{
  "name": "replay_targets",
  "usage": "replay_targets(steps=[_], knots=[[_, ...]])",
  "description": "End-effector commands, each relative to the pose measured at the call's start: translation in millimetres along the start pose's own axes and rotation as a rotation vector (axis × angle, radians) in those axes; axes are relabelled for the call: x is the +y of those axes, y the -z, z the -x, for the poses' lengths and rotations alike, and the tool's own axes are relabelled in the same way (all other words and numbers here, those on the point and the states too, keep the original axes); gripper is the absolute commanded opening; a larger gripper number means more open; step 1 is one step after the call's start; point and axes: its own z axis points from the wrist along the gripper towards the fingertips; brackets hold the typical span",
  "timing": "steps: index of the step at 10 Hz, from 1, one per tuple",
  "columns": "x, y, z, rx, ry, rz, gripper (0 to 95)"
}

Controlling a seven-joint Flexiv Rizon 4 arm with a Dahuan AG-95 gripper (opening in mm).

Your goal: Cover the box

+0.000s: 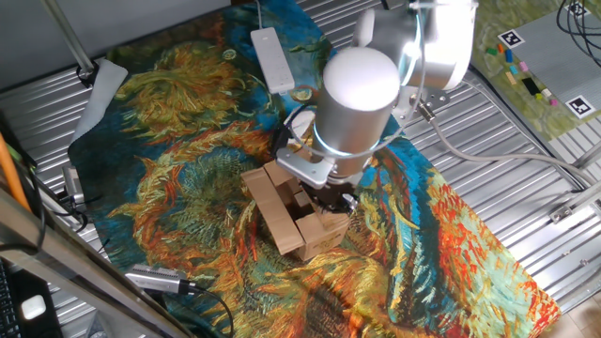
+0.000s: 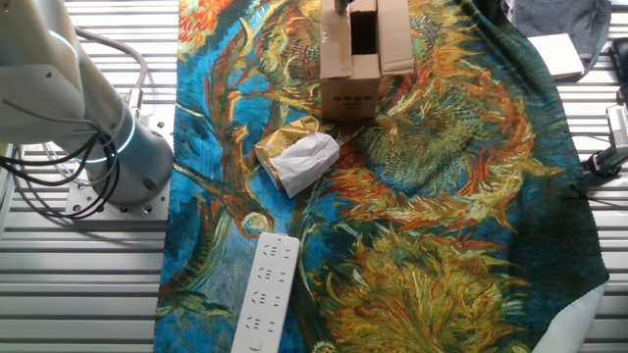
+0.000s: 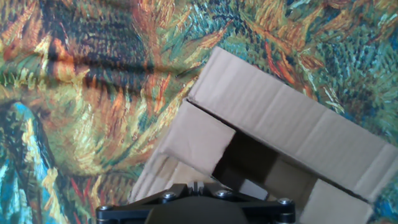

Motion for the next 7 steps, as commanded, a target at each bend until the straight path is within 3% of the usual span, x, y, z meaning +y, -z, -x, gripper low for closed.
replay_targets(steps=[1, 7], knots=[[3.0, -4.4, 6.1, -0.008, 0.014, -0.003, 0.0], [4.0, -5.4, 7.3, 0.003, 0.060, -0.008, 0.0]])
